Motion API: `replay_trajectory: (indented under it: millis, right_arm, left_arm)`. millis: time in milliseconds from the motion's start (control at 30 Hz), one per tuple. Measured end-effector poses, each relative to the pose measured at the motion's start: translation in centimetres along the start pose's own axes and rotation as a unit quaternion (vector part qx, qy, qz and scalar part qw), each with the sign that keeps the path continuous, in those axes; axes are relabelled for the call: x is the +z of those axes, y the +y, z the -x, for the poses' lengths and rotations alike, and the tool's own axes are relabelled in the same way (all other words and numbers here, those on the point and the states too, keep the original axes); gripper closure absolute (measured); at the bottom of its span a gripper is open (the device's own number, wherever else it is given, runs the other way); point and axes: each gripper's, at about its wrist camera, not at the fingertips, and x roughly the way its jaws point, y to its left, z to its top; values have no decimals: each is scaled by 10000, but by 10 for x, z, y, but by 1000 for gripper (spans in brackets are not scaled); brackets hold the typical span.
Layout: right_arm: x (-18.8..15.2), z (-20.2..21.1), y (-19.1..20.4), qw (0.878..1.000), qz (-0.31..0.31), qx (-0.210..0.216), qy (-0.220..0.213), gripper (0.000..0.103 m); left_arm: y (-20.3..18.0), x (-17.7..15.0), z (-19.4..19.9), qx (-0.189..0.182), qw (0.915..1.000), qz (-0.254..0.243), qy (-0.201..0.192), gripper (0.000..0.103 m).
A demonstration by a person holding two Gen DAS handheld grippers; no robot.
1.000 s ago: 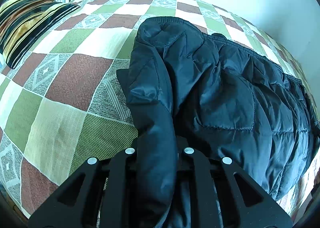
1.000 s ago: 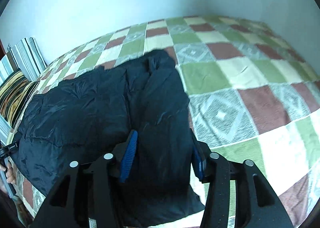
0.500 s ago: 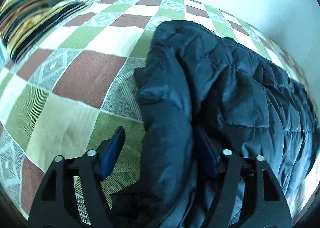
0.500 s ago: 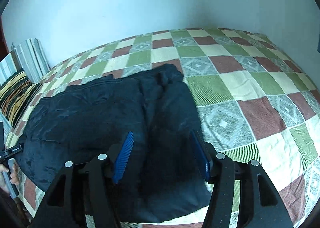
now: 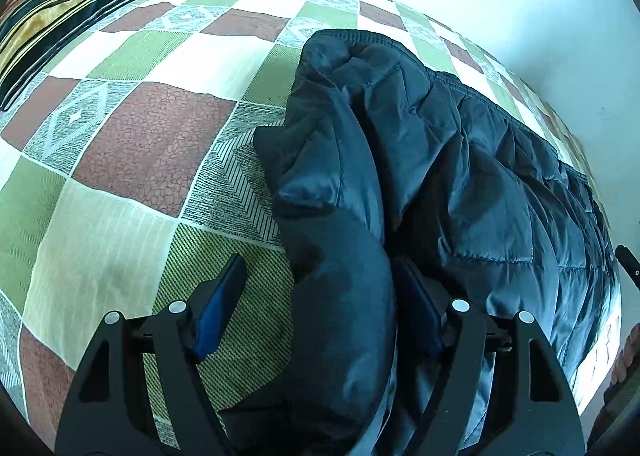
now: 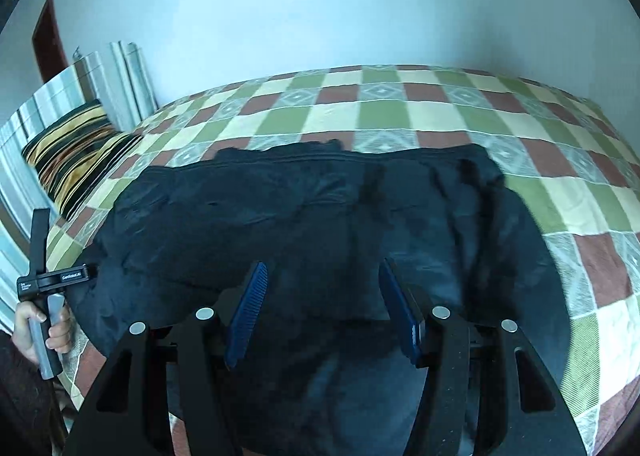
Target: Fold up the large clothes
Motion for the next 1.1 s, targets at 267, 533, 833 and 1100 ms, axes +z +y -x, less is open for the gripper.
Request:
replay_trajectory:
  millis: [267,533,833,1100]
  right_arm:
    - [-3,-12,28,9998,160,28,152,45]
    - [-6,-18,45,9992,303,-57,241,45]
    - [-7,-22,60,9985,402,-254,279,45]
    - [0,-35,79,9973,463,-457,351,45]
  left_arm:
    - [0,0,-1,14,10000,0,-39,28]
    - [-1,-1,-2,74,9999,-59,-81,26]
    - [-2,-1,-2,154,9998,-97,-104,25]
    - [-5,0,-3,312,9993,-158,-125,23]
